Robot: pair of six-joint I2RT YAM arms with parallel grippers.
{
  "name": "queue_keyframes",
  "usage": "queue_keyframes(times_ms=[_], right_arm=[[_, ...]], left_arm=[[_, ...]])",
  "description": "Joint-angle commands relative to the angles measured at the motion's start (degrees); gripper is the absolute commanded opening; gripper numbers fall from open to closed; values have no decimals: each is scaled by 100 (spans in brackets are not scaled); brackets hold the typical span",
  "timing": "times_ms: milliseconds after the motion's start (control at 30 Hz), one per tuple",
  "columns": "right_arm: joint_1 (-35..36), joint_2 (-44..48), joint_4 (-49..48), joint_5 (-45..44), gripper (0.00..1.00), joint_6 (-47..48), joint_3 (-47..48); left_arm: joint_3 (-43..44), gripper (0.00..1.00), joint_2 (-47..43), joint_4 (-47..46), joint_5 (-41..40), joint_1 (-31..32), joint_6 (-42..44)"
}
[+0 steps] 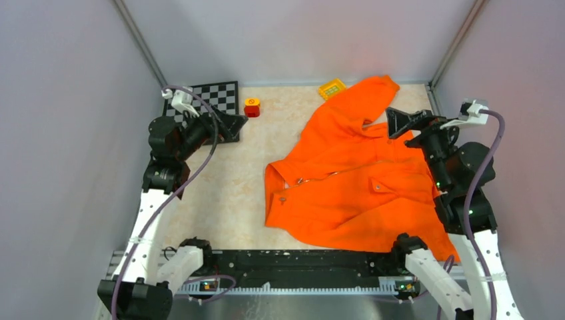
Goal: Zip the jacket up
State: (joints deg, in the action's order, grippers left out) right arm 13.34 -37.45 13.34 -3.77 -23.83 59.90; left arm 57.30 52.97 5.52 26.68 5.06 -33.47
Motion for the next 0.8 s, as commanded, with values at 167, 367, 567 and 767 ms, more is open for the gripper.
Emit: queue_keyframes(times_ms=[167,367,567,767], right_arm=[[31,-128,142,163,99,133,-747],[41,-369,-314,950,98,-142,-1910],[37,-1413,24,1380,92,-179,-1994],[40,-2207,764,782,76,-168,-1791]], left_arm=[[-808,99,672,-750,1229,264,-411],[-1011,99,1470,-598,1052,832,-93],[-1134,99,2164,-507,228,1760,-54],[-1018,91,2956,-745,-223,2262,-53]])
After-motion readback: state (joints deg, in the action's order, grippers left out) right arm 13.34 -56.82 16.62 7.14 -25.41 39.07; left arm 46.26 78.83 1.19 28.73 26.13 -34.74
